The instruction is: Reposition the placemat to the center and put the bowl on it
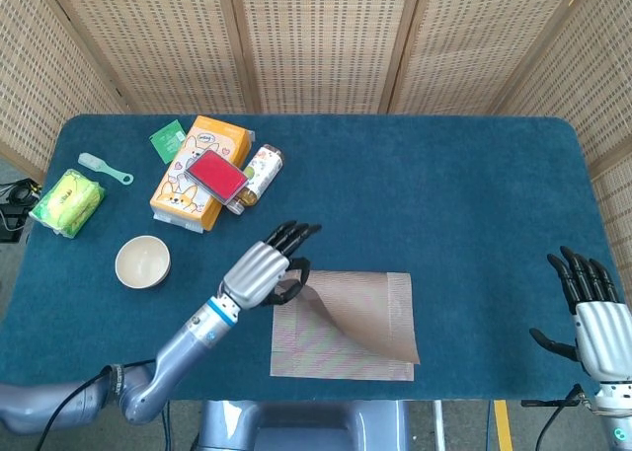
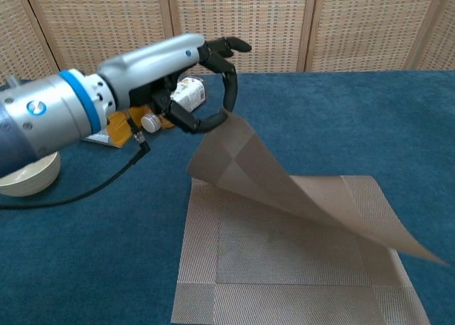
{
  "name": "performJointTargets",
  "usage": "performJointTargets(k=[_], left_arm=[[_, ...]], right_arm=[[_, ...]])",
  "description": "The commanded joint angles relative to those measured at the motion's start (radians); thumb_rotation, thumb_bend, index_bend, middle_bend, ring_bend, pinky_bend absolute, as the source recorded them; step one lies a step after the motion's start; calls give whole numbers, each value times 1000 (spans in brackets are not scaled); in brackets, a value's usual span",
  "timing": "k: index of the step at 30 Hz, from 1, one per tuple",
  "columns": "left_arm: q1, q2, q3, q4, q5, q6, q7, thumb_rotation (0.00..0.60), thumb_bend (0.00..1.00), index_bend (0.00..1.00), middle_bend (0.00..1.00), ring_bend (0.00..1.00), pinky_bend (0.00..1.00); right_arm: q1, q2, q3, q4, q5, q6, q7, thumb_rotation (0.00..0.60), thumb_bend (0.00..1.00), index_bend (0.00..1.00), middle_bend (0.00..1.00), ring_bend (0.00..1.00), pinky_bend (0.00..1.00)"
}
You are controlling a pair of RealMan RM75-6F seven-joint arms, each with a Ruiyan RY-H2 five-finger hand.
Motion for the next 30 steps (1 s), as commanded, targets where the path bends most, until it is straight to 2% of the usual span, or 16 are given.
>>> performJointTargets(k=[1, 4, 6, 11, 18, 19, 21, 22, 23, 24, 25, 28, 30], left_arm=[[-104, 34, -143, -5, -245, -79, 122, 600, 678, 812, 0, 0, 0], [-170, 18, -199, 81, -398, -88, 178, 600, 678, 812, 0, 0, 0], [-199, 7, -209, 137, -458, -88, 204, 600, 678, 812, 0, 0, 0], [-242, -26, -200, 275, -565, -85, 223, 600, 679, 812, 0, 0, 0], [-256, -91, -174, 449, -628, -81, 188, 600, 680, 806, 0, 0, 0], [-258, -94, -170, 461, -635, -79, 193, 600, 674, 776, 0, 0, 0], [-256, -86, -160, 468, -672, -94, 210, 600, 537, 509, 0, 0, 0], [-255, -79, -160, 463, -691, -100, 218, 600, 341, 271, 0, 0, 0], [-255, -67, -161, 450, -714, -104, 228, 600, 151, 84, 0, 0, 0], [-253, -54, -165, 435, -724, -98, 231, 600, 55, 18, 0, 0, 0], [-251, -47, -168, 424, -724, -90, 228, 600, 0, 0, 0, 0, 0], [-219, -3, -187, 362, -688, -37, 181, 600, 0, 0, 0, 0, 0], [-182, 62, -186, 287, -640, -5, 153, 600, 0, 0, 0, 0, 0]], right_arm=[[7, -4, 6, 0, 13, -10, -10, 600, 0, 0, 0, 0, 0], [13, -11, 12, 5, 37, -26, -25, 600, 0, 0, 0, 0, 0], [16, -14, 14, 7, 48, -33, -33, 600, 0, 0, 0, 0, 0], [18, -20, 17, 5, 68, -43, -54, 600, 0, 0, 0, 0, 0], [23, -33, 17, 4, 82, -53, -91, 600, 0, 0, 0, 0, 0], [24, -35, 18, 5, 84, -55, -94, 600, 0, 0, 0, 0, 0], [27, -40, 18, 7, 86, -57, -101, 600, 0, 0, 0, 0, 0], [27, -41, 18, 7, 85, -57, -103, 600, 0, 0, 0, 0, 0], [28, -43, 18, 8, 85, -57, -107, 600, 0, 0, 0, 0, 0], [28, -45, 17, 10, 85, -57, -111, 600, 0, 0, 0, 0, 0], [29, -46, 17, 10, 85, -58, -113, 600, 0, 0, 0, 0, 0], [34, -51, 15, 16, 89, -70, -124, 600, 0, 0, 0, 0, 0], [39, -56, 14, 21, 94, -81, -135, 600, 0, 0, 0, 0, 0]])
